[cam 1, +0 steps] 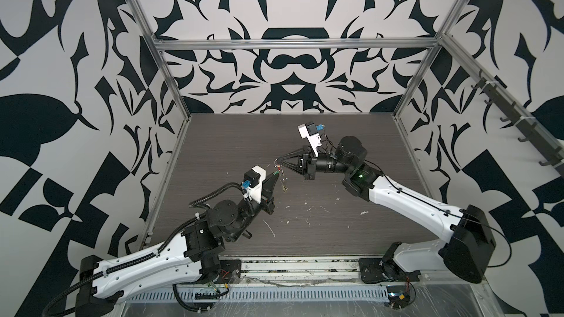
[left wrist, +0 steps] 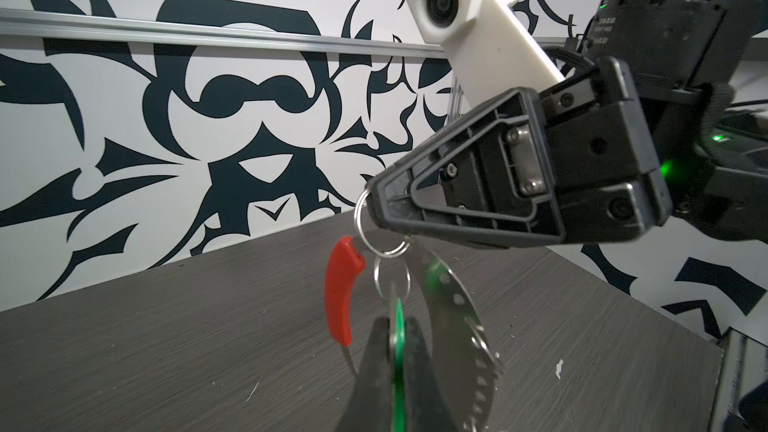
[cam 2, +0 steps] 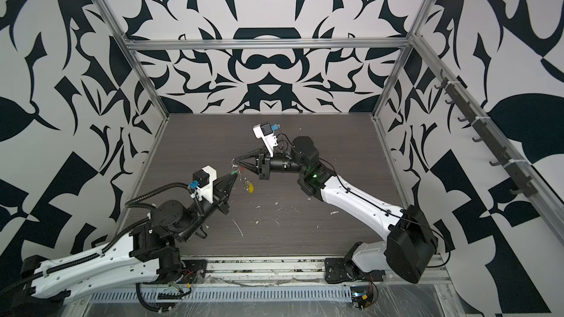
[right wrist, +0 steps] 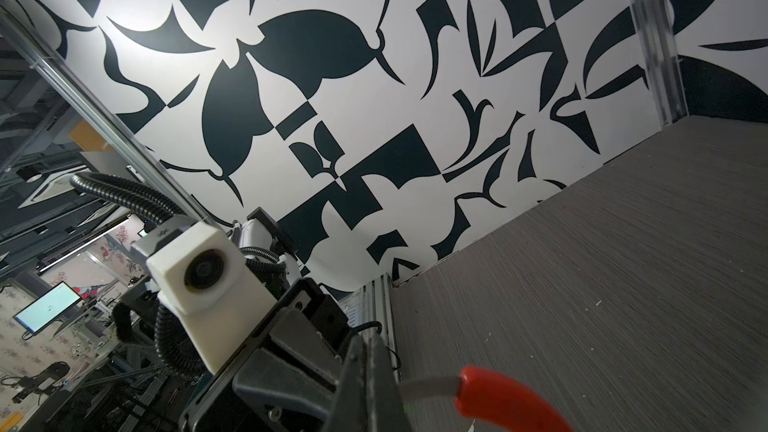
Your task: Remove the keys from the keyring
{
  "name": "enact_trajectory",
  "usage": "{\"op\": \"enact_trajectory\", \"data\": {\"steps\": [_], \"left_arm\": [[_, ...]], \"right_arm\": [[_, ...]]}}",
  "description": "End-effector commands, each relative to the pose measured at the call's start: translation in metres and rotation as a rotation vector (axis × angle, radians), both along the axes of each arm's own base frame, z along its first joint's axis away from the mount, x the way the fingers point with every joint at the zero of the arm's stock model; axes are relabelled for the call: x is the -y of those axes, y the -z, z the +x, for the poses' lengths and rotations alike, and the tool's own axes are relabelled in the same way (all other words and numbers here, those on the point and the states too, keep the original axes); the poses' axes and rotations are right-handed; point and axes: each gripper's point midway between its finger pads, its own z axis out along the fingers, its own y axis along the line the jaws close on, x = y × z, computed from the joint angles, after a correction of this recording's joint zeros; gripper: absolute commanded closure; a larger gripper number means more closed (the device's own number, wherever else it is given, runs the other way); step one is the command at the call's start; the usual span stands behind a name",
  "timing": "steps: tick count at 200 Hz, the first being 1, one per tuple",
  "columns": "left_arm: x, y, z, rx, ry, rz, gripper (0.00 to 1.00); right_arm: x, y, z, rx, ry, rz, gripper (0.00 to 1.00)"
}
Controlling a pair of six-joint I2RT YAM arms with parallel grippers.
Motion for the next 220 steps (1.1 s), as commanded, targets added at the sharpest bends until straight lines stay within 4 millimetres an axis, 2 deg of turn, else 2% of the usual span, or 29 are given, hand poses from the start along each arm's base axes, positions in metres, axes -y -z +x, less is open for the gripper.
{"op": "enact_trajectory", "data": {"steps": [1,47,99,124,148,220], "left_arm": [[0.01,0.01,-0.008,-0.023,0.062,0.044,1.0],[0.016,0.009,-0.009,-0.015,0.082,0.055,1.0],[0.012,0.008,-0.008,-0.02,0.071,0.045,1.0],[0.009,0.008,-0.009,-0.023,0.071,0.04,0.82],[0.008,0.008,-0.011,-0.029,0.079,0.039,0.72],[-0.008,-0.009,-0.027,-0.021,0.139,-0.009,0.57]], "right_arm": [[0.016,-0.074,-0.004,0.2,0.027,0.183,1.0],[0.008,-0.082,-0.021,0.217,-0.072,0.219,1.0],[0.01,-0.083,-0.026,0.226,-0.085,0.223,1.0],[0.012,-0.084,-0.03,0.242,-0.089,0.208,1.0],[0.013,-0.083,-0.032,0.25,-0.089,0.193,1.0],[0.018,-0.073,-0.04,0.284,-0.087,0.116,1.0]]}}
